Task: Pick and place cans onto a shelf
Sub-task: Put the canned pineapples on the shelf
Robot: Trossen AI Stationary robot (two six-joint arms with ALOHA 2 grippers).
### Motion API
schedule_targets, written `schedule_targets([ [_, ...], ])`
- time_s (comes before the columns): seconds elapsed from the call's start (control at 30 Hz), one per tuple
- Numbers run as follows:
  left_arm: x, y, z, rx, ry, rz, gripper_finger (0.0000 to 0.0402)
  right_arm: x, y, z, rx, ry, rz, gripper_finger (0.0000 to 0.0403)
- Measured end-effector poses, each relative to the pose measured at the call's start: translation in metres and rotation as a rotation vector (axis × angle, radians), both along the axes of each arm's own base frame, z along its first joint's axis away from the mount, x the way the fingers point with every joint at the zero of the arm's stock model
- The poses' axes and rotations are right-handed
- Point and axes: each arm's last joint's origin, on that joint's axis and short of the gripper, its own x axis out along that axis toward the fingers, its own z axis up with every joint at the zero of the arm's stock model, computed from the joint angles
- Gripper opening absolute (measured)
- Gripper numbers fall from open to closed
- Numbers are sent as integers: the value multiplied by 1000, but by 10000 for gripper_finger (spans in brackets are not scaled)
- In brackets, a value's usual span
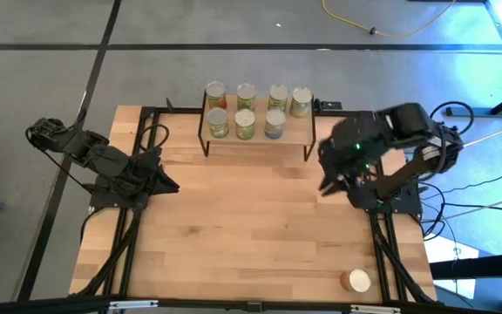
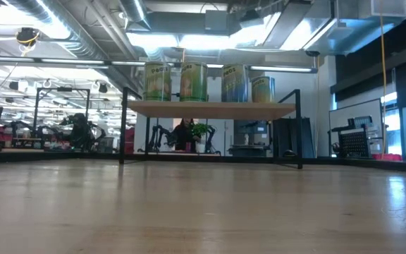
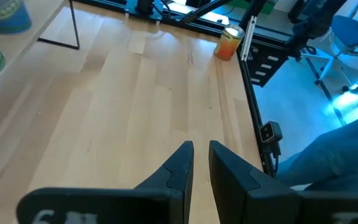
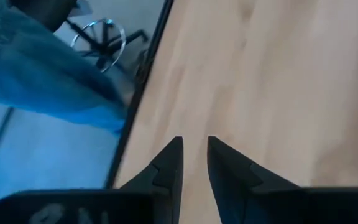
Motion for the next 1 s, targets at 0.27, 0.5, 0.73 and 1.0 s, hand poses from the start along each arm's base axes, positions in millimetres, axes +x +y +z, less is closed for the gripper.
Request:
schedule_targets([
  [0.27, 0, 0, 0, -10, -1, 14, 44, -40, 32, -43, 48, 268, -20, 74],
  [0.5, 1, 1, 0, -45, -1, 62, 44, -60, 51, -94, 28, 542, -87, 74],
  [0.73, 1, 2, 1, -43, -10, 114, 44, -62, 75, -152, 10, 710, -17, 74],
  [1.0, 1, 3, 1, -45, -17, 147, 44, -61, 101, -214, 51, 643, 110, 74],
])
